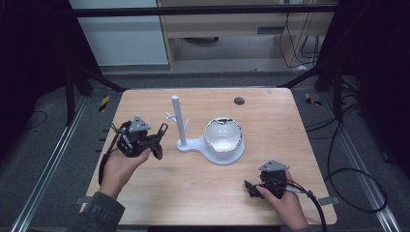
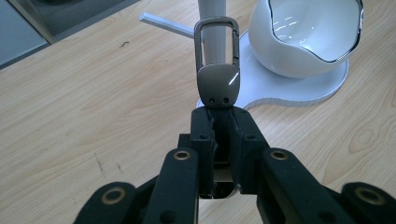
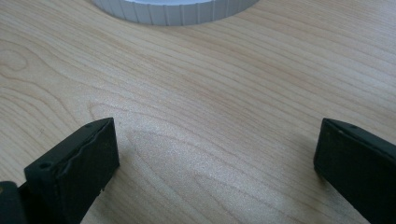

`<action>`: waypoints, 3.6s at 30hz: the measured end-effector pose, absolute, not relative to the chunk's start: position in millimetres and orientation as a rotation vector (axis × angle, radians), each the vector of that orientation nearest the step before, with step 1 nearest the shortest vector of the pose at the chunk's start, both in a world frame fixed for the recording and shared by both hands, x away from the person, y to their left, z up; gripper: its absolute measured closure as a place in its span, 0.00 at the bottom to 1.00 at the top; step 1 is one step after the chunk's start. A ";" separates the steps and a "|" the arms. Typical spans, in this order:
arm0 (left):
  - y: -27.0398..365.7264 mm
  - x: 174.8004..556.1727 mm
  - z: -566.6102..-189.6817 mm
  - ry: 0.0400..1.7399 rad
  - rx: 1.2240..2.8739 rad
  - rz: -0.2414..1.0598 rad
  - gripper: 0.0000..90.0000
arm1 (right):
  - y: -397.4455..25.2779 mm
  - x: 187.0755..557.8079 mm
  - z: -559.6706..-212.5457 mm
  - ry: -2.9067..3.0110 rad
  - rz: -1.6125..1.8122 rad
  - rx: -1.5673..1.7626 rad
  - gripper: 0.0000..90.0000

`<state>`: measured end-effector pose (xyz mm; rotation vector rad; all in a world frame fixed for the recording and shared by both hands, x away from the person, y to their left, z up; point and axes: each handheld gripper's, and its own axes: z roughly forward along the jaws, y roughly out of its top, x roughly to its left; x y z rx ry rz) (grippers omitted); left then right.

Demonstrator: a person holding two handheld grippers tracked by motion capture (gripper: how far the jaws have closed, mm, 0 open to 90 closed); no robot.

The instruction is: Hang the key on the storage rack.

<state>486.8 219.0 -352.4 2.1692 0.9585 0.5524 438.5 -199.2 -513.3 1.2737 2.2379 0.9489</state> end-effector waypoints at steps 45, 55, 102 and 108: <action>217.8 485.7 -343.1 0.970 2.060 0.617 0.90 | -199.0 438.2 -513.3 2.239 0.952 1.276 0.00; 217.8 480.4 -336.3 0.954 2.042 0.628 0.90 | -199.1 438.2 -513.2 2.239 0.950 1.274 0.00; 188.0 511.7 -361.2 0.982 2.046 0.580 0.89 | -199.0 438.0 -513.3 2.239 0.952 1.274 0.00; 187.7 512.7 -364.3 0.983 2.032 0.582 0.89 | -198.9 437.8 -513.3 2.240 0.952 1.274 0.01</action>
